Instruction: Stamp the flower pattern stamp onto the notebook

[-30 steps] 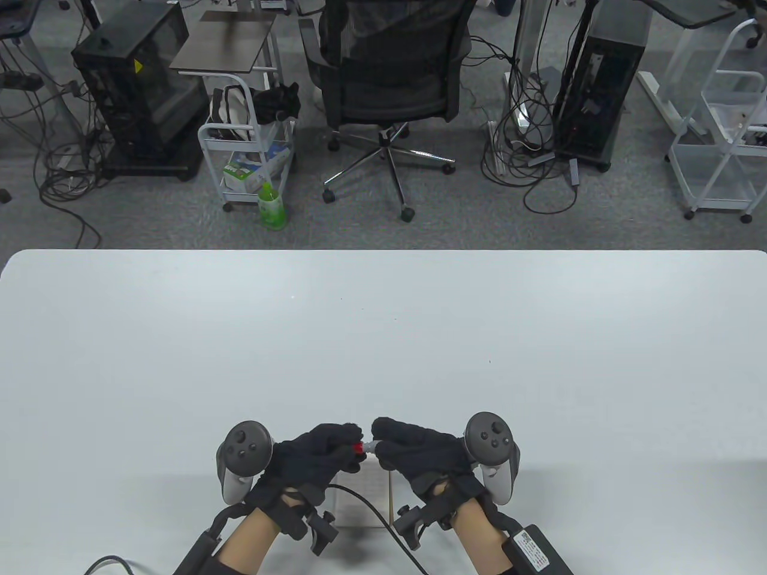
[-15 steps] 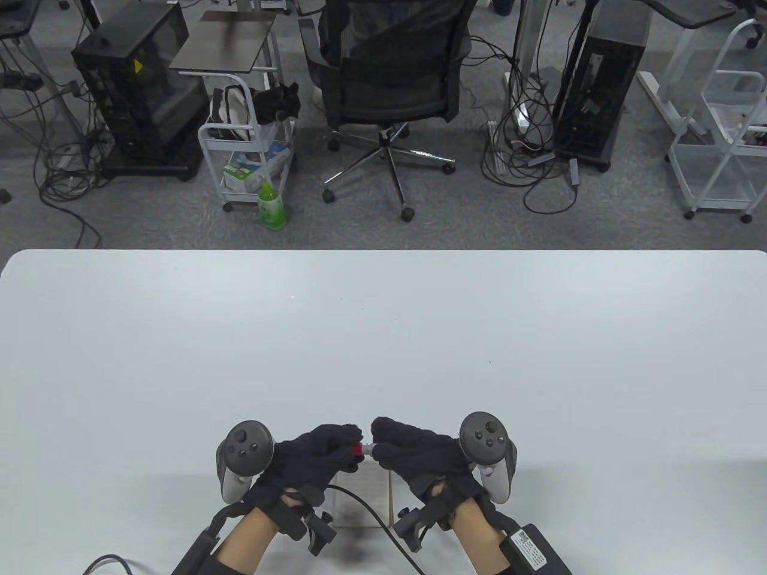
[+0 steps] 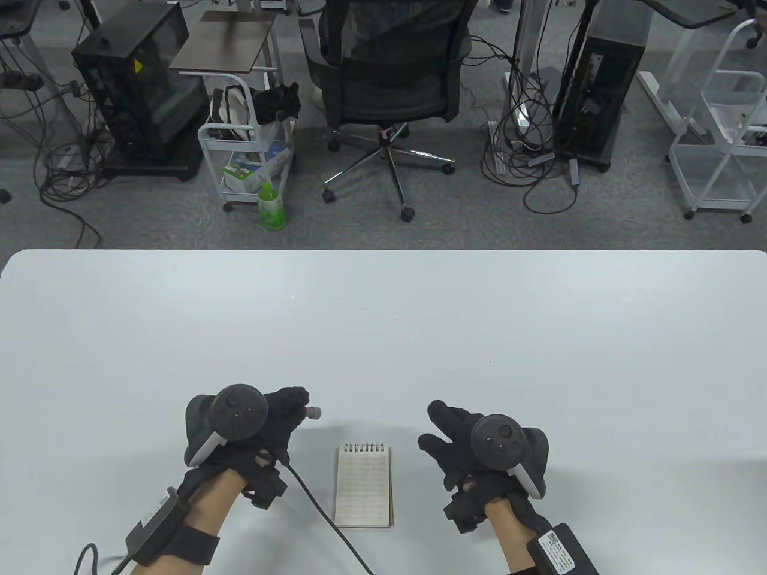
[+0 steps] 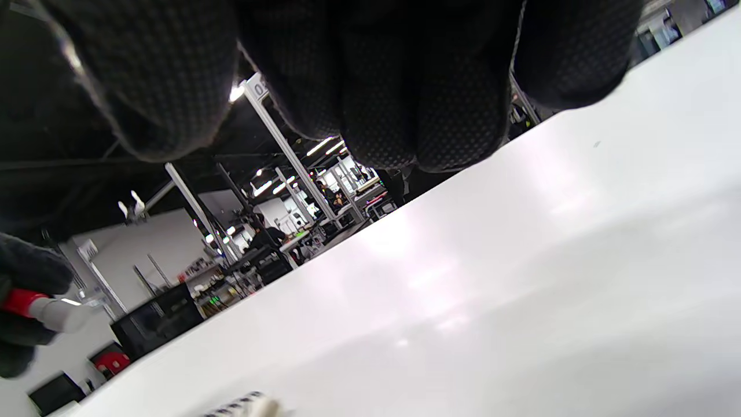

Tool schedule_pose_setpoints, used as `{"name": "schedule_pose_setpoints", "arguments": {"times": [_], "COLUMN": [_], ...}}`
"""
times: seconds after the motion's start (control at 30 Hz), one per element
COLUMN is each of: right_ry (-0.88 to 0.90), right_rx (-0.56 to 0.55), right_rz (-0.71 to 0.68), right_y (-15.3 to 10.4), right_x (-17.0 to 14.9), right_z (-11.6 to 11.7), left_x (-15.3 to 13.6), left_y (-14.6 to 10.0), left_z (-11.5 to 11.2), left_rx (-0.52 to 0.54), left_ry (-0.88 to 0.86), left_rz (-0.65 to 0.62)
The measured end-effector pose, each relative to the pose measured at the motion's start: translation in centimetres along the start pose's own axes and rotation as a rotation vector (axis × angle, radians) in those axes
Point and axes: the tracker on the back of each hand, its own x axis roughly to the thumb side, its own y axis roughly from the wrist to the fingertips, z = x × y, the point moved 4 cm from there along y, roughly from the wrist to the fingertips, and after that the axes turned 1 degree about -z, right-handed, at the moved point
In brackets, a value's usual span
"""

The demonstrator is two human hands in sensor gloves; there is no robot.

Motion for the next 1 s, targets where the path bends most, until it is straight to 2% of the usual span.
{"name": "schedule_pose_setpoints", "arguments": {"times": [0.17,0.27,0.43,0.6,1.0], "right_ry": [-0.249,-0.293,-0.263,-0.279,-0.294], "right_rx": [0.042,0.06,0.08,0.042,0.047], "right_rz": [-0.046,-0.041,-0.017,-0.047,-0.033], "right_y": [-0.3,-0.5,-0.5,-0.7,-0.6], "right_x": [0.2,-0.1,-1.0,-0.9,-1.6], "right_z": [0.1,0.1,0.0,-0.4,-0.7], "left_x": [-0.9,-1.5,-2.4,-2.8,-2.9], "left_y": [1.3,2.0,2.8,3.3,3.5], "left_z": [-0.2,-1.4,-3.7,-5.3,-5.4], "left_rx": [-0.078,-0.141,-0.205,-0.272,-0.282], "left_ry": [0.332,0.441,0.526,0.623,0.613], "left_rz": [0.034,0.048,0.085,0.124,0.131]}}
